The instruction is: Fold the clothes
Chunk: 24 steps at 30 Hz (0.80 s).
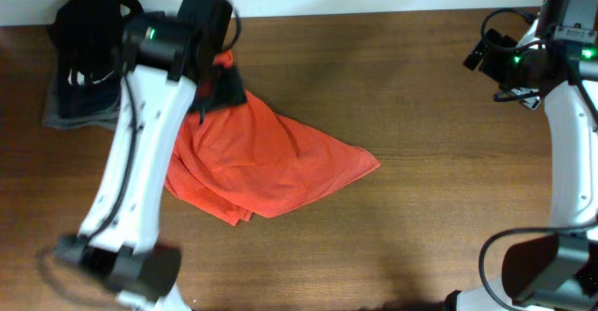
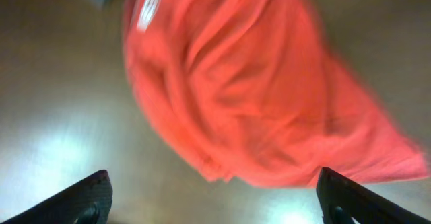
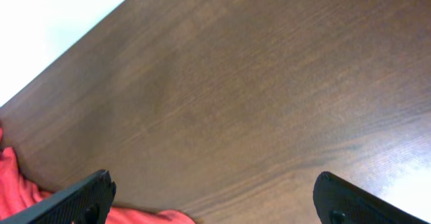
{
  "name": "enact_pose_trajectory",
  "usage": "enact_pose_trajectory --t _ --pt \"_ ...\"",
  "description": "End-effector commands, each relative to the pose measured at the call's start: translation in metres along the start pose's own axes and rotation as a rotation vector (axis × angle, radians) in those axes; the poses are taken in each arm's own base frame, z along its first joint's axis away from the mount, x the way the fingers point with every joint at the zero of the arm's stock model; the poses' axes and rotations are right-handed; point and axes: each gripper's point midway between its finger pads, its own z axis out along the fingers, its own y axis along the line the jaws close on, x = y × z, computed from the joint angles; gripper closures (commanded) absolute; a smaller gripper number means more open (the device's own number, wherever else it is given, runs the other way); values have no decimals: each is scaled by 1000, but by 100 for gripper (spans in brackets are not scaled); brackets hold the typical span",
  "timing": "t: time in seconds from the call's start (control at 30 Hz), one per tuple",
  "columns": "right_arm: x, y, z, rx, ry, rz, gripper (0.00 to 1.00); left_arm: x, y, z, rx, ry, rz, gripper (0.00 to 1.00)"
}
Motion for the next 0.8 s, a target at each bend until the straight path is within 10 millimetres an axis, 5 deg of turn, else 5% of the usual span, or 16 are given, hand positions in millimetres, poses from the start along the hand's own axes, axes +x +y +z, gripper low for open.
enact_pose_trajectory --t 0.0,0.07,0.23,0.77 --pt "1 2 15 -20 22 -4 1 62 36 26 -137 145 -253 1" --pt "2 8 21 -47 35 -7 1 90 46 41 -166 199 -306 1" --pt "11 19 28 -62 64 -30 1 133 29 80 -56 332 -327 1" --pt "17 39 30 -79 58 -76 1 184 60 166 -80 485 -313 7"
